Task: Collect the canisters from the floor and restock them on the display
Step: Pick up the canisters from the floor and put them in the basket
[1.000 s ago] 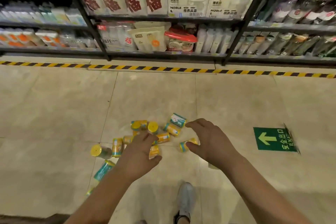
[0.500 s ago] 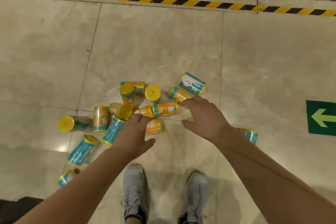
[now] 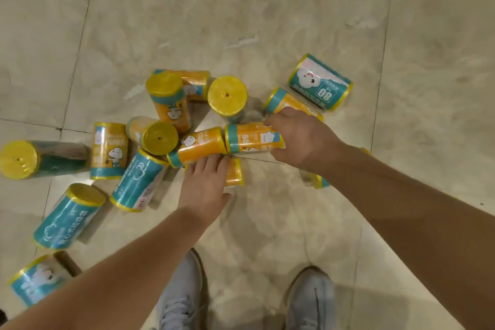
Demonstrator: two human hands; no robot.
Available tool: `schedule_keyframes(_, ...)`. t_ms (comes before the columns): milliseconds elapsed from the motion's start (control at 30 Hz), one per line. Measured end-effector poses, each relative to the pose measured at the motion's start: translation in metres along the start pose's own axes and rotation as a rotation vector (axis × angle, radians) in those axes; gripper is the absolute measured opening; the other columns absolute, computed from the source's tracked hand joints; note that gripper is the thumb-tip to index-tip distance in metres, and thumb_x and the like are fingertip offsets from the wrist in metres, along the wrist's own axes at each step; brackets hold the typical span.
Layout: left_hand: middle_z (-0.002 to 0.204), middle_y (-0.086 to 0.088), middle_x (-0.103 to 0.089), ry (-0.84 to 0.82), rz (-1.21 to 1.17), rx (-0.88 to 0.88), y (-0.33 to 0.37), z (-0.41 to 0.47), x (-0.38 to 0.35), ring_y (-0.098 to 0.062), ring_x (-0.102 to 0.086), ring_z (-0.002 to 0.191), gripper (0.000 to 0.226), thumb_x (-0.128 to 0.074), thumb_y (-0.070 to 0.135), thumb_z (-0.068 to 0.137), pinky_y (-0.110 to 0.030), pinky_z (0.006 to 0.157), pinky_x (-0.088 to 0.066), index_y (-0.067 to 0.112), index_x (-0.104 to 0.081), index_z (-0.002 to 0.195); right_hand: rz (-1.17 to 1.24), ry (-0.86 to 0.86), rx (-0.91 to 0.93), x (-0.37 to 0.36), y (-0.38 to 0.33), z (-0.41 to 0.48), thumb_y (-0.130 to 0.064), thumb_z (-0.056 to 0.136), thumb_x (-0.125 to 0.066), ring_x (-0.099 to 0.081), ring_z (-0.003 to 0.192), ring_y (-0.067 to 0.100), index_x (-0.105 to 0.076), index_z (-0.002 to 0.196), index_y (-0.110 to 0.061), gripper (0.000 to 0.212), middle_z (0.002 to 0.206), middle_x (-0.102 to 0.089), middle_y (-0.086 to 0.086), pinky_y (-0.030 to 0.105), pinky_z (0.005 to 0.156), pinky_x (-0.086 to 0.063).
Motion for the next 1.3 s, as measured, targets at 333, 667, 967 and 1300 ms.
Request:
schedule_keyframes(333, 0.120, -0.001, -0.061, 0.173, -0.318, 0.111, -0.022, 0.008, 0.007, -0.029, -0.057, 0.113, 0.071, -0.087, 0.032, 0.063, -0.045, 0.086, -0.049, 0.022, -0.056, 0.126, -0.035, -0.064, 0.006, -0.008, 0.015, 0.003, -0.043, 0.088, -0.072, -0.047, 0.128, 0.026, -0.039, 0.148, -0.022, 0.072, 0.140, -0.046, 0.004, 0.039, 0.105, -0.041)
schedule_keyframes(667, 0.109, 0.037, -0.061, 0.194, -1.017, 0.359, -0.078, -0.029, 0.033, 0.019, -0.055, 0.103, 0.072, -0.092, 0.025, 0.069, 0.001, 0.077, -0.040, 0.047, -0.047, 0.121, -0.177, -0.036, 0.077, -0.043, -0.037, 0.065, -0.043, 0.086, -0.073, -0.045, 0.127, 0.028, -0.044, 0.140, -0.016, 0.068, 0.137, -0.047, 0.008, 0.037, 0.106, -0.035)
schedule_keyframes(967, 0.109, 0.026, -0.063, 0.200, -1.024, 0.337, -0.090, -0.036, 0.073, 0.016, -0.056, 0.100, 0.074, -0.095, 0.030, 0.065, -0.007, 0.075, -0.042, 0.041, -0.050, 0.123, 0.109, 0.046, -0.001, -0.028, -0.021, 0.040, -0.038, 0.071, -0.081, -0.052, 0.114, 0.026, -0.054, 0.123, -0.015, 0.063, 0.121, -0.049, 0.005, 0.039, 0.088, -0.050)
schedule_keyframes(1300, 0.098, 0.035, -0.063, 0.311, -1.068, 0.280, -0.068, -0.084, 0.274, 0.012, -0.061, 0.089, 0.067, -0.096, 0.027, 0.060, -0.006, 0.067, -0.044, 0.048, -0.053, 0.106, 0.560, 0.346, 0.099, 0.201, -0.062, -0.100, -0.036, 0.070, -0.091, -0.054, 0.110, 0.000, -0.052, 0.128, -0.023, 0.071, 0.120, -0.056, -0.010, 0.010, 0.089, -0.041)
Point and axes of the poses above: each hand's wrist, its own z-axis towards the middle knuckle, its own x-axis out of the back of the hand, y = z × x, the point moved 10 cm from there along z, towards the middle knuckle
